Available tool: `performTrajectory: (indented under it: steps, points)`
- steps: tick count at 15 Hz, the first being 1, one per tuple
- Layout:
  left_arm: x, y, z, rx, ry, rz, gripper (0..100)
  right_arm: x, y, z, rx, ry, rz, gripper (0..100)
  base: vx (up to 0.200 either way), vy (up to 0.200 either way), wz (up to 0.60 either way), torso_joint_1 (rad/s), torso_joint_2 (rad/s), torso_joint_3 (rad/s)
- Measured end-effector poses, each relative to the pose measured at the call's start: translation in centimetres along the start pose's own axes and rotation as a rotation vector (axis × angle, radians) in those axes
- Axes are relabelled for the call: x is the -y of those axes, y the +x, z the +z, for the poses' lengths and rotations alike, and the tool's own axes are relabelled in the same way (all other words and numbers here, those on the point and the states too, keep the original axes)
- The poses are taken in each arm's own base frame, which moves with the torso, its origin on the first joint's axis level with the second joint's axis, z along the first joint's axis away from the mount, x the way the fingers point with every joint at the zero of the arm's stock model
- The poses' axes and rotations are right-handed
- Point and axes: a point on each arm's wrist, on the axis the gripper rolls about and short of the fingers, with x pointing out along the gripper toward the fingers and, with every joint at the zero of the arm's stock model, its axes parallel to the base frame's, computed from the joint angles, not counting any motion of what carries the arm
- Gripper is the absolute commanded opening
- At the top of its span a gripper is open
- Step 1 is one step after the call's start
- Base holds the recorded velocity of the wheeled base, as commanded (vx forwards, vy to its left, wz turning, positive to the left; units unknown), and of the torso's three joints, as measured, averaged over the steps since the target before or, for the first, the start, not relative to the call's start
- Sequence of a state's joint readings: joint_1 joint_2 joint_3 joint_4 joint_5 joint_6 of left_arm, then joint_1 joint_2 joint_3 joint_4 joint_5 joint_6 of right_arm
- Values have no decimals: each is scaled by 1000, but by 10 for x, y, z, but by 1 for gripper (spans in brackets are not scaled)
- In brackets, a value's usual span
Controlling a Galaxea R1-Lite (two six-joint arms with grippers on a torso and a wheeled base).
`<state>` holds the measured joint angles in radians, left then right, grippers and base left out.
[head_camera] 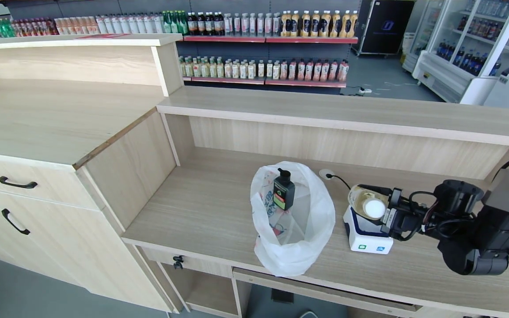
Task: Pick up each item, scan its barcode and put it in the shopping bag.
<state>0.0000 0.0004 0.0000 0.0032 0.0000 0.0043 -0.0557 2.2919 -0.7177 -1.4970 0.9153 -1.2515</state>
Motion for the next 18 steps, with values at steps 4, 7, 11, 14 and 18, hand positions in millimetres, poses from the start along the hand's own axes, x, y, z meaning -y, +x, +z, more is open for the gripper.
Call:
performTrajectory:
  steps: [4, 7, 11, 14, 18]
  points:
    - [0, 0, 0, 0, 0, 0, 100, -3, 2, 0, 5, 2, 5, 0, 0, 0, 0, 0, 0, 0]
    - [0, 0, 0, 0, 0, 0, 100, -4, 3, -1, 5, 6, 8, 0, 0, 0, 0, 0, 0, 0]
    - [0, 0, 0, 0, 0, 0, 100, -3, 3, 0, 5, 8, 8, 0, 0, 0, 0, 0, 0, 0]
    - [0, 0, 0, 0, 0, 0, 100, 2, 2, 3, 6, 4, 1, 0, 0, 0, 0, 0, 0, 0]
    - [0, 0, 0, 0, 0, 0, 100, 29, -5, 21, 8, 102, -26, 0, 0, 0, 0, 0, 0, 0]
